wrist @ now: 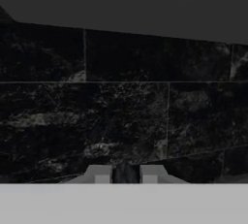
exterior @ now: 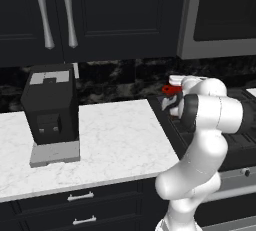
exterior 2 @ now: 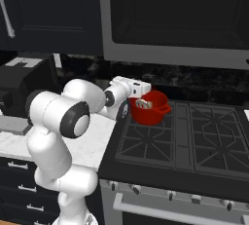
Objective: Put the lemon wedge and mushroom in the pot. Retrieve the spatula and lightly stir the vegetables in the pot.
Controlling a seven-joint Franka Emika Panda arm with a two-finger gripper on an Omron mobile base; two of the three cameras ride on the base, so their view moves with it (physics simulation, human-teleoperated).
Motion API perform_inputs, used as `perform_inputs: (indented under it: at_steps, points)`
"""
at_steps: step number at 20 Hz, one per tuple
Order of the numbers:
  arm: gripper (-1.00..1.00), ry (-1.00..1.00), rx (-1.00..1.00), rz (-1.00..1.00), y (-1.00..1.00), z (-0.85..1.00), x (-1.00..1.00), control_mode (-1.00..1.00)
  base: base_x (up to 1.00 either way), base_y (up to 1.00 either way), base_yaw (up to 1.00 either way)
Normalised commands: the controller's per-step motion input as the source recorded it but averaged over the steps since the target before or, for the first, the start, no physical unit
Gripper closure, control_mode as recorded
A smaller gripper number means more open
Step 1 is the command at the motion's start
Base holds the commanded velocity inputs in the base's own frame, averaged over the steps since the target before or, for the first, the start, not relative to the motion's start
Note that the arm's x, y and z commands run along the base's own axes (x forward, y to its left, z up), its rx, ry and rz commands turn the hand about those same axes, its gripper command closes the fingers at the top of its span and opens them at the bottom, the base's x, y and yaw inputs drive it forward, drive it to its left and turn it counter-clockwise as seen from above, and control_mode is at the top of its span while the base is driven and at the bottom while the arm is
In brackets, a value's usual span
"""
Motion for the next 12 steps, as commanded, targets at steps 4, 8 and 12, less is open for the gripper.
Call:
perform_inputs:
  at_steps: [4, 8, 12]
  points:
    - [1.0, -0.2, 0.0, 0.06, 0.0, -0.39, 0.4, -1.0, 0.0, 0.0, 0.0]
    - [1.0, -0.33, 0.0, 0.06, -0.01, -0.5, 0.03, -1.0, 0.0, 0.0, 0.0]
    - [1.0, -0.47, 0.0, 0.11, -0.09, -0.07, -0.18, -1.0, 0.0, 0.0, 0.0]
